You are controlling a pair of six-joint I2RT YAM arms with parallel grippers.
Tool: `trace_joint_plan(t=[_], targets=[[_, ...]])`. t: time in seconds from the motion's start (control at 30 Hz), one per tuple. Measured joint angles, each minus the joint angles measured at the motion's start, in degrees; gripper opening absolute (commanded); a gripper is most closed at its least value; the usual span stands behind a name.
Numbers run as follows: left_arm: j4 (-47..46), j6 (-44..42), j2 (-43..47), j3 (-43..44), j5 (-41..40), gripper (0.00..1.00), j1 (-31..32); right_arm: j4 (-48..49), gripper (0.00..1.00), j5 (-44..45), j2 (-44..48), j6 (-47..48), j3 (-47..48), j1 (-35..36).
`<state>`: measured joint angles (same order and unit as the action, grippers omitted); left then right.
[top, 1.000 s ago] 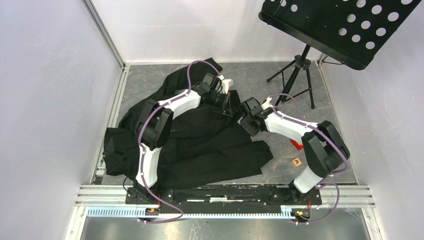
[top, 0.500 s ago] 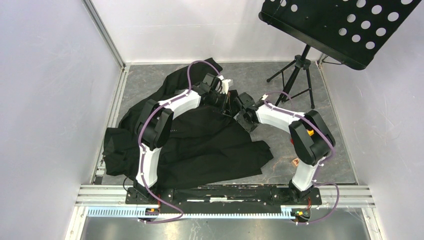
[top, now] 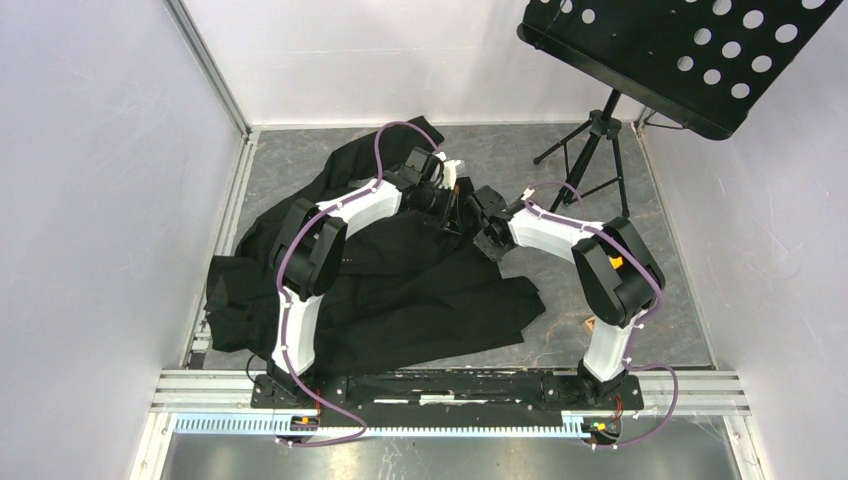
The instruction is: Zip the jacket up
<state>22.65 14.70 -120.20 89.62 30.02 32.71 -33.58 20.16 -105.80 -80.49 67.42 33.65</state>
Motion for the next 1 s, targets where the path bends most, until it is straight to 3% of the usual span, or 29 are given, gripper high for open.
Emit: trace_joint_plan(t=[0.17, 0.4, 0.6, 0.77, 1.0], targets=[[0.0, 0.0, 0.0, 0.0, 0.0, 0.02, 0.0, 4.6, 0.01, 0.8, 1.9, 3.1, -3.5, 0.0], [0.0, -0.5, 0.0, 0.0, 0.0, 0.02, 0.0, 13.9, 0.0, 2.0, 6.3, 14.0, -8.7, 0.0], [-0.1, -2.3, 0.0, 0.0, 0.5, 0.02, -0.2, 29.2, 0.0, 0.4, 16.4, 28.2, -19.1, 0.0], [-0.4, -4.4, 1.0, 0.0, 2.7, 0.02, -1.1, 45.9, 0.0, -6.0, 22.4, 43.1, -28.7, 0.0], [-0.3, -8.6, 3.0, -0.1, 7.9, 0.02, -2.7, 57.9, 0.0, -17.6, 25.2, 60.2, -35.3, -0.3]])
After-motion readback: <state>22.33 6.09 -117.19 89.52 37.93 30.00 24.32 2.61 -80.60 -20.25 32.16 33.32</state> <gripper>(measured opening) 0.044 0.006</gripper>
